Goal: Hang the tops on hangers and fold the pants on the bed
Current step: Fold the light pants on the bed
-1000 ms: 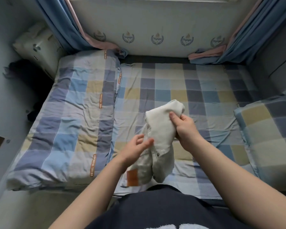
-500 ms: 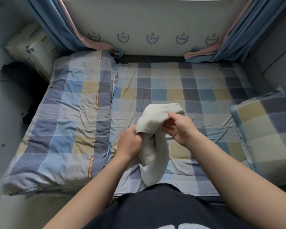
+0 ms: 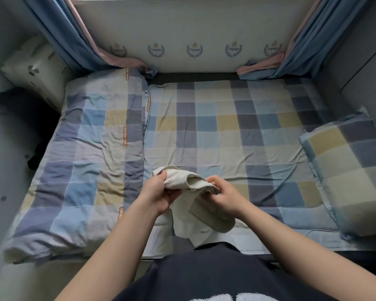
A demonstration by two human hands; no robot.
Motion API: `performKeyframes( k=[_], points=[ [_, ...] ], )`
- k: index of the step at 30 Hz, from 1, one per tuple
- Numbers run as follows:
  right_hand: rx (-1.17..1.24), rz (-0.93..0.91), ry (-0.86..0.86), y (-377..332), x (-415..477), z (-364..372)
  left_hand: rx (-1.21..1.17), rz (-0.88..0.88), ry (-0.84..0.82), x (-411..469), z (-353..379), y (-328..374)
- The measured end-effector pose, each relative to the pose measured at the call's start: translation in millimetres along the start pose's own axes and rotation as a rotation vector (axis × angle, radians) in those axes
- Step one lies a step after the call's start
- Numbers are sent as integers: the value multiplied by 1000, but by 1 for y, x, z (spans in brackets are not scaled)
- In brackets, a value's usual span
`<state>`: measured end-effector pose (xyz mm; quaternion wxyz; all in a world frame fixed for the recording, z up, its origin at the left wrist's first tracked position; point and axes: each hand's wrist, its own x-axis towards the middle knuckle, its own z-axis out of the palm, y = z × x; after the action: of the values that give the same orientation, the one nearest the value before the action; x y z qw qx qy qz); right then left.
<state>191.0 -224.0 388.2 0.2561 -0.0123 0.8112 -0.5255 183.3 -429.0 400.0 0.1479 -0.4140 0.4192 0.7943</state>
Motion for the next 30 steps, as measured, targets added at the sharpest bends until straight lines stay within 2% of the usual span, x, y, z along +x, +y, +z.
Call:
performKeyframes(
  k=[2, 5, 9, 11, 13, 17, 20, 23, 24, 28, 30],
  points=[
    [-41, -8, -5, -4, 2, -6, -14, 1, -2, 2, -6, 0],
    [-20, -24, 56, -12, 7, -10, -27, 35, -155, 0, -14, 2],
    [369, 93, 181, -24, 15, -5, 365, 161, -261, -9, -10, -9],
    [590, 175, 181, -28, 17, -6, 542, 233, -299, -13, -6, -22],
    [710, 207, 182, -32, 17, -10, 698, 259, -221, -11, -4, -35],
    [820, 259, 249, -26, 14, -18, 784, 268, 18, -5, -3, -37],
    [688, 407, 188, -7, 7, -23, 699, 441, 193, -3, -4, -22],
    [338, 512, 63, 11, -3, -20, 692, 549, 162, -6, -1, -8],
    [232, 467, 65, 14, -5, -19, 701, 552, 138, -7, 2, -5],
    [-128, 50, 42, 9, -5, -4, 773, 541, 26, -21, 15, -2],
    [-197, -85, -10, 3, -1, 11, 838, 561, -31, -27, 19, -2]
  ],
)
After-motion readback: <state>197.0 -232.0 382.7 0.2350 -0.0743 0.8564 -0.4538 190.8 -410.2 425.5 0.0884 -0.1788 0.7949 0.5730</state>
